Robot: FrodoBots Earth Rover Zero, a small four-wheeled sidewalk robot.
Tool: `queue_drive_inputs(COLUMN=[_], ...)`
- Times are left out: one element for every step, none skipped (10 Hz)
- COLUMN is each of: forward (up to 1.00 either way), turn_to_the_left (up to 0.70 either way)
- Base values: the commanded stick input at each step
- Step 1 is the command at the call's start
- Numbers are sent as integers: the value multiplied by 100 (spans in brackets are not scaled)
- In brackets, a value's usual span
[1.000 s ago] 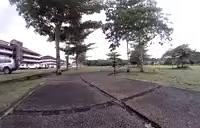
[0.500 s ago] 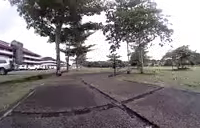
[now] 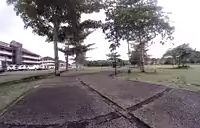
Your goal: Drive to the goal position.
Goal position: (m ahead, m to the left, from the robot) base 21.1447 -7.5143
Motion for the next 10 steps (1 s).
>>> queue_drive_inputs(forward=[70,70,70,70,70,70,70,70,70,70], turn_to_the_left=[0,0,0,0,0,13,28,19,0,0])
